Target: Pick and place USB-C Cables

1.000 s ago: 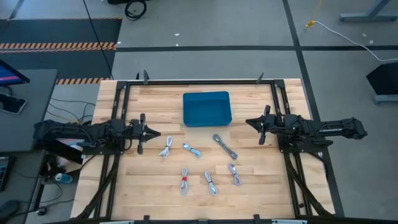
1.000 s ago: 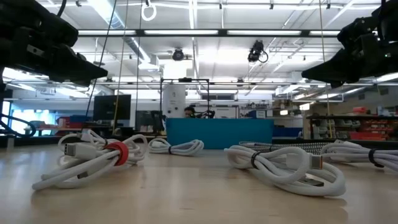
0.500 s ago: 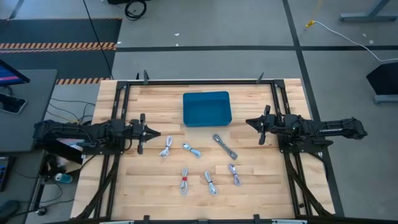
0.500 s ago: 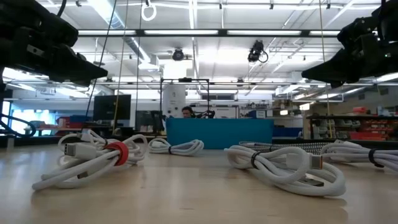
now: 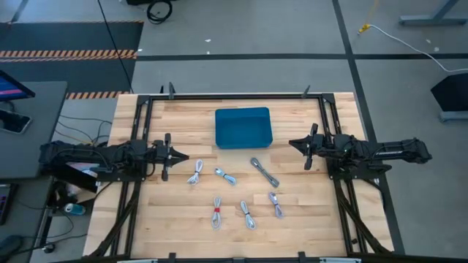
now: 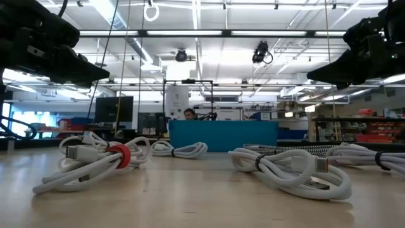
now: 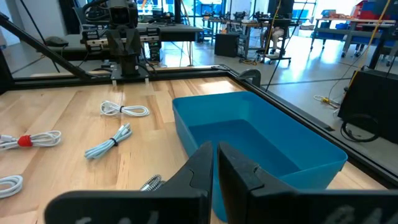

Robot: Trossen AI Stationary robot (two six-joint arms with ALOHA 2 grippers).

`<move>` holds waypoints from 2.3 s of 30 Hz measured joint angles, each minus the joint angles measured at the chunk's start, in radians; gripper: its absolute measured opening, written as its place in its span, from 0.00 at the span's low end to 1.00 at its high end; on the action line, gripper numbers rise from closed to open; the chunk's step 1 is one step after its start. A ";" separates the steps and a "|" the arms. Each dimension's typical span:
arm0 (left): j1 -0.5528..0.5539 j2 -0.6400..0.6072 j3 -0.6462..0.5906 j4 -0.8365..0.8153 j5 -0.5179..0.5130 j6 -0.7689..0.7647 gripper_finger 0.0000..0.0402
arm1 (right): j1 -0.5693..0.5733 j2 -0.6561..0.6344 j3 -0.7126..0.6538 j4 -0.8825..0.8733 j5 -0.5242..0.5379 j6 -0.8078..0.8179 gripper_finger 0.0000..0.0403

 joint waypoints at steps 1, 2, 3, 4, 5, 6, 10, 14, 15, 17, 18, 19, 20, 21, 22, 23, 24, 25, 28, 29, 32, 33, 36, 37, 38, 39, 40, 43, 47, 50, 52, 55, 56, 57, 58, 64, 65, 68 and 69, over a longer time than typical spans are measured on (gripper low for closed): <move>0.000 0.000 0.000 0.000 0.000 0.000 0.07 | 0.000 0.000 0.000 0.000 0.000 0.000 0.07; 0.000 0.000 0.000 0.000 0.000 0.000 0.07 | 0.000 0.000 0.000 0.000 0.000 0.000 0.07; 0.000 0.000 0.000 0.002 0.000 0.000 0.07 | 0.000 0.000 0.000 0.000 0.000 0.000 0.07; 0.000 0.000 0.000 0.004 -0.003 -0.002 0.07 | 0.000 0.000 0.000 0.000 0.000 0.000 0.07; 0.000 0.000 0.000 0.004 -0.005 -0.011 0.07 | 0.000 0.000 0.000 0.000 0.000 0.000 0.07; 0.000 0.000 0.000 0.004 -0.006 -0.030 0.07 | 0.000 0.000 0.000 0.000 0.000 0.000 0.07; 0.000 0.000 0.000 0.005 -0.016 -0.110 0.07 | -0.001 0.000 0.000 0.003 0.004 -0.039 0.07; 0.000 0.000 0.000 0.039 -0.022 -0.234 0.07 | -0.001 0.000 0.000 0.023 0.007 -0.097 0.07; 0.000 0.000 0.000 0.063 -0.022 -0.278 0.07 | -0.001 0.000 0.000 0.027 0.007 -0.097 0.07; 0.000 0.000 0.000 0.130 -0.042 -0.368 0.07 | -0.001 0.000 0.000 0.034 0.007 -0.097 0.07; 0.000 0.000 0.000 0.174 -0.064 -0.422 0.07 | -0.001 0.000 0.000 0.043 0.007 -0.097 0.07; 0.000 0.000 0.000 0.222 -0.090 -0.484 0.07 | -0.001 0.000 0.000 0.059 0.003 -0.097 0.07; 0.000 0.000 0.000 0.278 -0.124 -0.559 0.07 | -0.001 0.000 0.000 0.086 -0.002 -0.096 0.07; 0.000 0.000 0.000 0.329 -0.168 -0.632 0.07 | -0.001 0.000 0.000 0.125 -0.013 -0.088 0.07; 0.000 0.000 0.000 0.374 -0.216 -0.679 0.07 | -0.001 0.000 0.000 0.171 -0.023 -0.059 0.07; 0.000 0.000 0.000 0.412 -0.261 -0.698 0.07 | -0.001 0.000 0.000 0.228 -0.031 -0.007 0.07; 0.000 0.000 0.000 0.440 -0.302 -0.702 0.07 | -0.001 0.000 0.000 0.286 -0.038 0.058 0.07; 0.000 0.000 0.000 0.465 -0.338 -0.691 0.07 | -0.001 0.000 0.000 0.340 -0.040 0.124 0.07; 0.000 0.000 0.000 0.518 -0.380 -0.672 0.07 | -0.002 0.000 0.000 0.467 0.007 0.236 0.07; 0.000 0.000 0.000 0.519 -0.381 -0.672 0.07 | -0.002 0.000 0.000 0.498 0.026 0.244 0.07; 0.000 0.000 0.000 0.525 -0.381 -0.679 0.07 | -0.002 0.000 0.000 0.566 0.056 0.230 0.07; 0.000 0.000 0.000 0.525 -0.381 -0.680 0.07 | -0.002 0.000 0.000 0.583 0.064 0.226 0.07; 0.000 0.000 0.000 0.524 -0.381 -0.680 0.07 | -0.002 0.000 0.000 0.622 0.070 0.226 0.06; 0.000 0.000 0.000 0.524 -0.381 -0.680 0.07 | -0.002 0.000 0.000 0.630 0.070 0.227 0.06; 0.000 0.000 0.000 0.523 -0.381 -0.680 0.07 | -0.002 0.000 0.000 0.631 0.068 0.227 0.06; 0.000 0.000 0.000 0.524 -0.381 -0.680 0.07 | -0.002 0.000 0.000 0.631 0.065 0.230 0.05; 0.000 0.000 0.000 0.524 -0.381 -0.679 0.07 | -0.002 0.000 0.000 0.632 0.063 0.237 0.05; 0.000 0.000 0.000 0.519 -0.363 -0.681 0.07 | -0.002 0.000 0.000 0.633 0.062 0.265 0.05; 0.000 0.000 0.000 0.508 -0.350 -0.613 0.08 | -0.002 0.000 0.000 0.637 0.062 0.273 0.05; 0.000 0.000 0.014 0.479 -0.360 -0.567 0.11 | -0.002 0.000 0.000 0.651 0.070 0.327 0.05; 0.000 0.002 0.057 0.428 -0.361 -0.541 0.16 | -0.002 0.000 0.000 0.670 0.075 0.347 0.06; -0.001 0.013 0.167 0.258 -0.364 -0.505 0.26 | -0.002 0.000 0.000 0.690 0.089 0.348 0.10; -0.001 0.024 0.212 0.174 -0.374 -0.496 0.30 | -0.003 0.000 0.001 0.696 0.095 0.346 0.11; -0.001 0.041 0.264 0.075 -0.389 -0.490 0.34 | -0.002 0.000 0.007 0.695 0.101 0.342 0.13; -0.001 0.064 0.321 -0.020 -0.408 -0.488 0.38 | -0.002 0.000 0.017 0.694 0.105 0.336 0.15; -0.001 0.270 0.641 -0.578 -0.430 -0.558 0.51 | -0.002 0.000 0.143 0.633 0.074 0.239 0.27; -0.001 0.310 0.680 -0.644 -0.430 -0.587 0.51 | -0.002 0.000 0.175 0.594 0.062 0.225 0.28; 0.000 0.430 0.772 -0.800 -0.431 -0.663 0.50 | -0.002 0.001 0.287 0.415 0.050 0.208 0.31; -0.001 0.470 0.791 -0.839 -0.430 -0.685 0.50 | -0.002 0.007 0.330 0.345 0.050 0.207 0.31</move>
